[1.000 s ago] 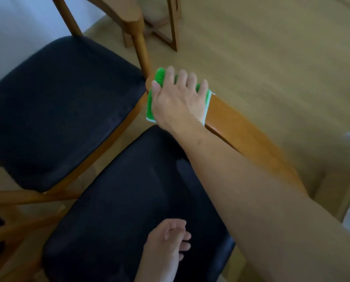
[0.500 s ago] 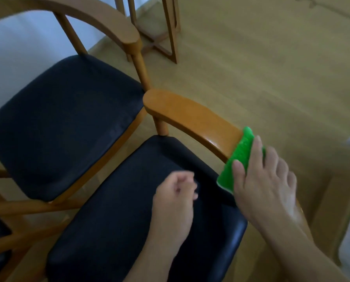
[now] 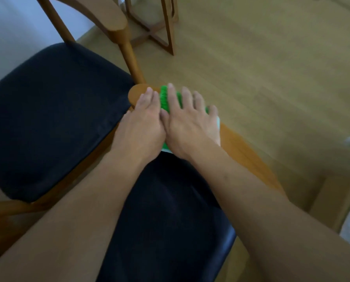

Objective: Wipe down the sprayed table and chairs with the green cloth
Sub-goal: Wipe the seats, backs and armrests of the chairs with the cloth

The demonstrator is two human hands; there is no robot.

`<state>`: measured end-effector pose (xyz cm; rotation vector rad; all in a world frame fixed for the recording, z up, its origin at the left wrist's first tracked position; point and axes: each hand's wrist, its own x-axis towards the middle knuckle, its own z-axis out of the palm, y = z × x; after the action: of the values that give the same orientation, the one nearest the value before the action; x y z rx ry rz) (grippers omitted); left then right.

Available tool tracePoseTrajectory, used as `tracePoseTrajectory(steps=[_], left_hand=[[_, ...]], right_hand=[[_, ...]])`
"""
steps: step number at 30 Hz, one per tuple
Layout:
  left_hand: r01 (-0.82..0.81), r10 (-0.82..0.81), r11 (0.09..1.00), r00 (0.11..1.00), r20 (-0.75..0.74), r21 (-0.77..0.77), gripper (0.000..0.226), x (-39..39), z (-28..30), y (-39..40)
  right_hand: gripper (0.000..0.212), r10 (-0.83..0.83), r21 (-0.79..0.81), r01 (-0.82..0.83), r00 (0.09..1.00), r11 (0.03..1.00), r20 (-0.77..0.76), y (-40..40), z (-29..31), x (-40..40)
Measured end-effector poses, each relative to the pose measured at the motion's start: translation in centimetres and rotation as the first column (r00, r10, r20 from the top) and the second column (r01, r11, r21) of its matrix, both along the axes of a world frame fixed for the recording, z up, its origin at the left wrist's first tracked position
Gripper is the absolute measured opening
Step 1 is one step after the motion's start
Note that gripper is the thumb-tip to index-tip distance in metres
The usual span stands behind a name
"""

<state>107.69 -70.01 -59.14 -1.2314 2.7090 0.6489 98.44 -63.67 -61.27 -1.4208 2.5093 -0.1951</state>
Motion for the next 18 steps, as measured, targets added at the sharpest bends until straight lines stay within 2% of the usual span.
tracePoseTrajectory(steps=[3, 6, 9, 11, 14, 16, 18], left_hand=[[-0.066, 0.067, 0.998, 0.997, 0.046, -0.011, 0.056, -0.1, 0.7, -0.7], [-0.061, 0.059, 0.998, 0.981, 0.186, 0.004, 0.059, -0.8, 1.4, -0.6], [-0.041, 0.04, 0.999, 0.937, 0.348, -0.007, 0.068, -2.0, 2.0, -0.9], [-0.005, 0.025, 0.999, 0.915, 0.403, -0.05, 0.076, -2.8, 2.2, 0.8], [0.23, -0.194, 0.968, 0.941, 0.277, -0.101, 0.071, -3.9, 1.5, 7.6], [0.392, -0.376, 0.915, 0.914, 0.149, -0.095, 0.067, -3.5, 0.8, 13.0], [0.482, -0.477, 0.874, 0.875, 0.082, -0.067, 0.069, -2.6, 0.1, 17.0]], right_hand=[[0.057, 0.126, -0.023, -0.125, 0.992, 0.992, 0.03, -1.8, 0.3, -0.9], [0.056, 0.171, -0.024, -0.17, 0.985, 0.985, 0.015, -0.5, 0.4, -1.3], [0.059, 0.117, 0.007, -0.117, 0.993, 0.993, -0.021, 3.4, 0.4, -1.9], [0.061, 0.059, 0.027, -0.058, 0.997, 0.998, -0.042, 7.5, 0.4, -2.2], [0.063, 0.009, 0.069, -0.008, 1.0, 0.998, -0.016, 14.3, 0.5, -2.5], [0.066, -0.023, 0.129, 0.023, 1.0, 0.991, -0.006, 19.0, 0.7, -1.7], [0.068, -0.05, 0.214, 0.049, 0.999, 0.975, -0.001, 23.5, 0.8, -0.1]])
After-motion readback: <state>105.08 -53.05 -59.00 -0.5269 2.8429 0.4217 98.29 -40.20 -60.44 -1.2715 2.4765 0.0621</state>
